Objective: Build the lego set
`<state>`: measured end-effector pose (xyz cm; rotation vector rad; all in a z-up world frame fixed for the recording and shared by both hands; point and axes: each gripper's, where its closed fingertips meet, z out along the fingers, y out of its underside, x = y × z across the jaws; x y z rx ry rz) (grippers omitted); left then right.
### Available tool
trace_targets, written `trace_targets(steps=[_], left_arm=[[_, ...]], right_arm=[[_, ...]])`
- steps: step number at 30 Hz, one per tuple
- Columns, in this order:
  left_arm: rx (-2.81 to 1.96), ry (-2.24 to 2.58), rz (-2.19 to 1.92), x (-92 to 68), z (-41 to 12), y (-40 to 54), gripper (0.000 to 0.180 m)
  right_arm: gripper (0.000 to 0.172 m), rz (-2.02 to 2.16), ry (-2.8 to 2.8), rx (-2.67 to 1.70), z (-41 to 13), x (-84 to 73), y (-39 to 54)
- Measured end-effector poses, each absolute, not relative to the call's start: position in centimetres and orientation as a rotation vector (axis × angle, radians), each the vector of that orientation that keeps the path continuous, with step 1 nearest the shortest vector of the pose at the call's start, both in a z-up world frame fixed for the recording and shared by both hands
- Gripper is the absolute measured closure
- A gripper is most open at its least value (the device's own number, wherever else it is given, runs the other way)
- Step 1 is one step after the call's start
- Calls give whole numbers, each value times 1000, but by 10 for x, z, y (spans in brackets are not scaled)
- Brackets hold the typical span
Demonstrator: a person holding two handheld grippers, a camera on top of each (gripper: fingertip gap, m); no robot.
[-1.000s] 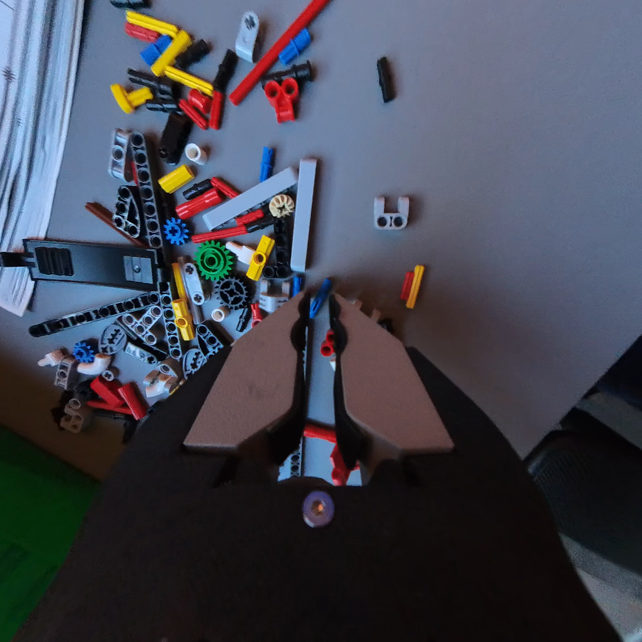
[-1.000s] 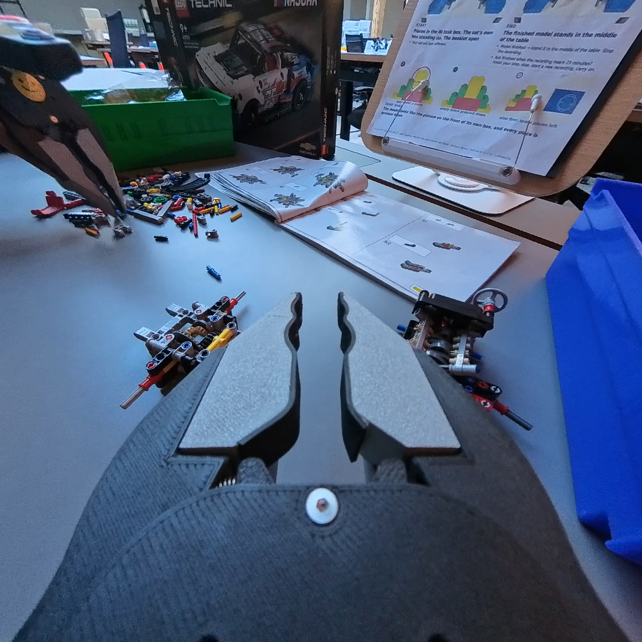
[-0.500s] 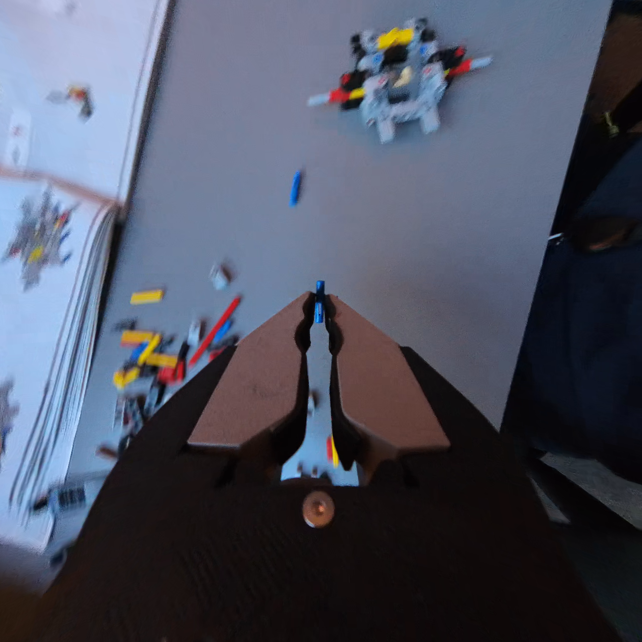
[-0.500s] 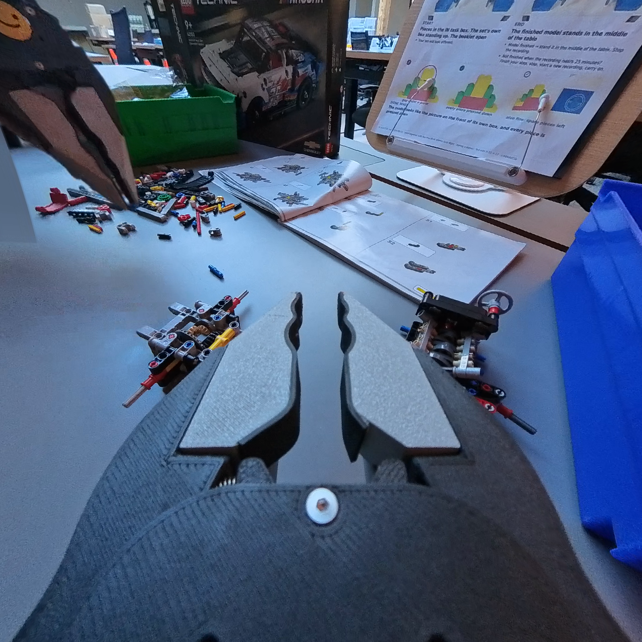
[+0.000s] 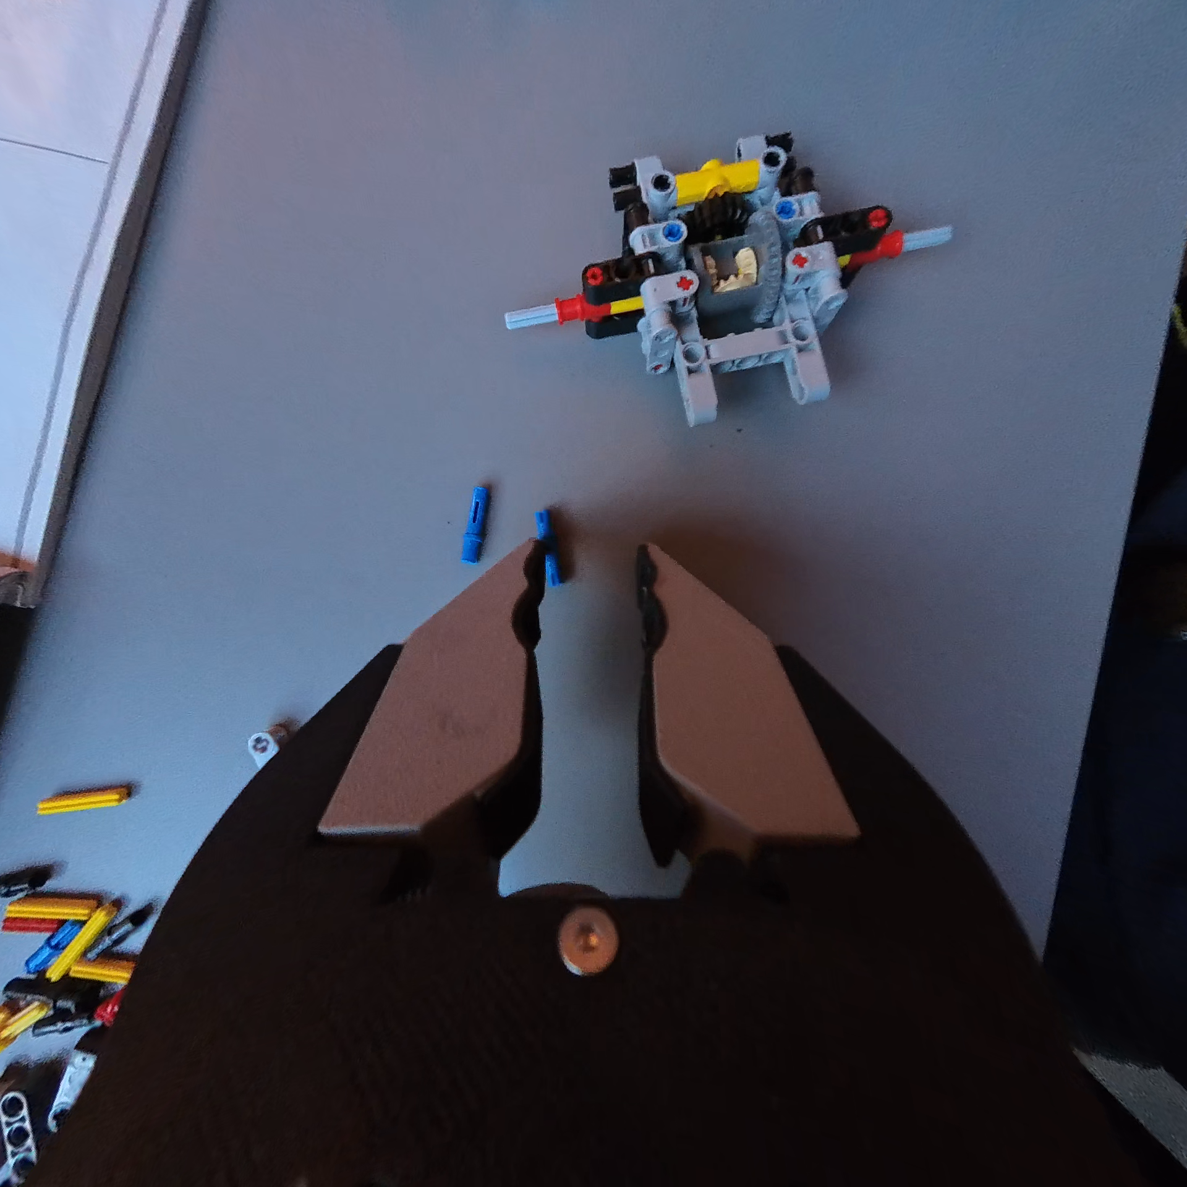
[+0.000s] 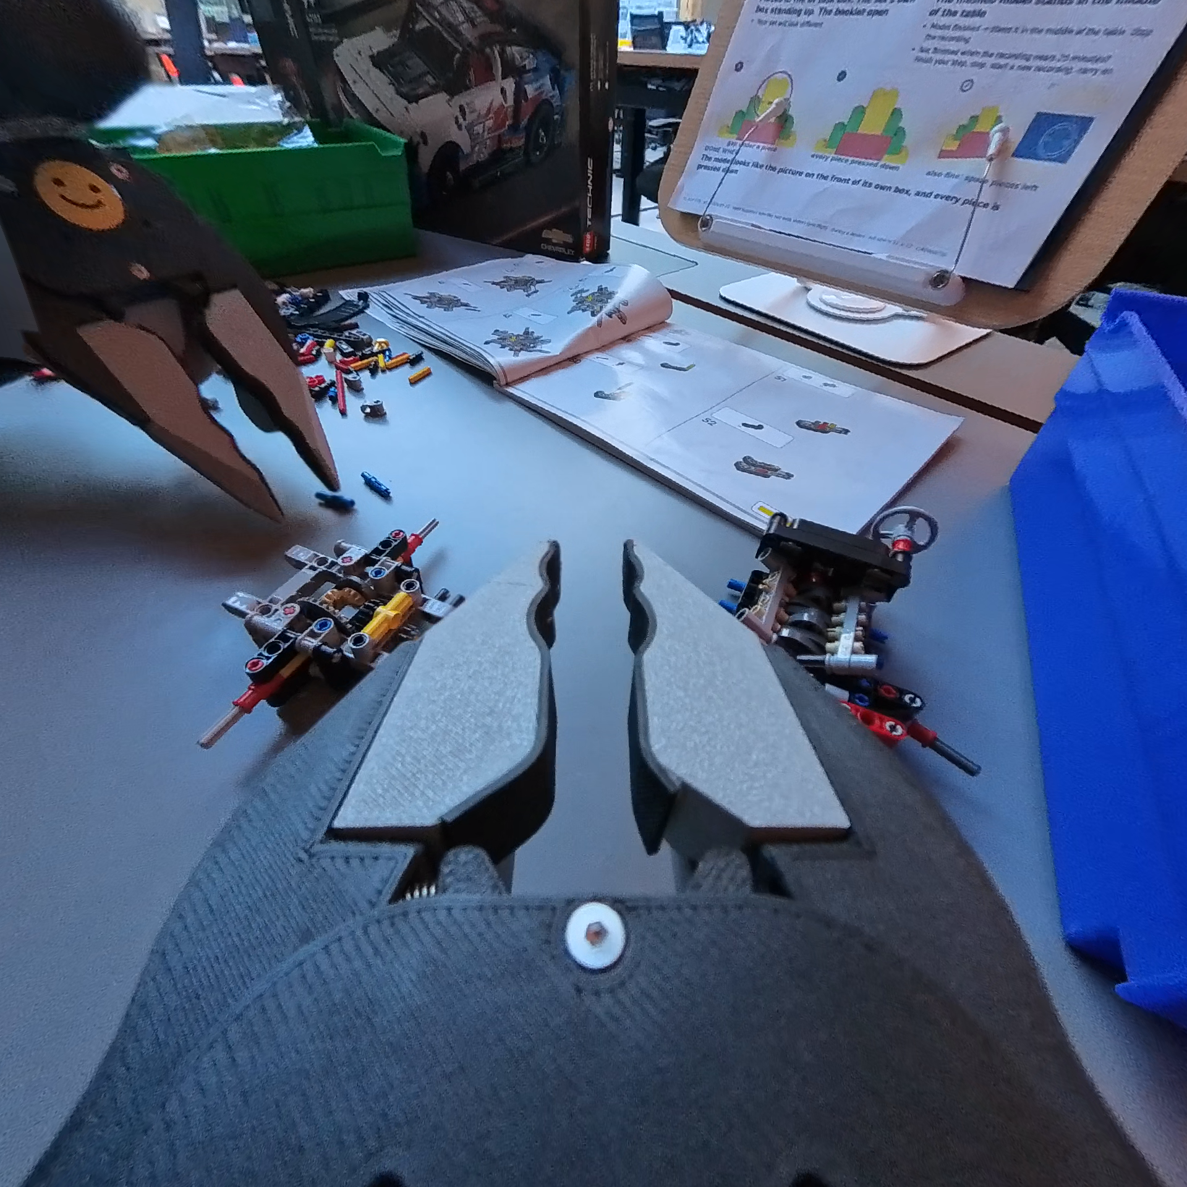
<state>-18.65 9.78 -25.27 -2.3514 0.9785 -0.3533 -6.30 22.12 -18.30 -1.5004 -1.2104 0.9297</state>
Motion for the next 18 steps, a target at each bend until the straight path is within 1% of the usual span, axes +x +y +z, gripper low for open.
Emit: trace_targets(steps=[4,12,15,17,18], left_arm=[[-2218,937,-422,-188,-236,98,154],[-1901,805,-474,-197,-193,100,152],[-1820,792,-464,-198,-189,97,153],[-1837,803,-487,-195,-188,93,147],[-1822,793,-493,-194,-185,92,148]], right_arm=[[159,875,-1201,-1492,-183,-63,227],[159,785,-1138,-1536,-185,-57,247],[159,753,-1115,-1558,-187,-55,254],[159,712,-1112,-1567,-189,-55,258],[158,694,-1116,-1567,-190,-55,260]])
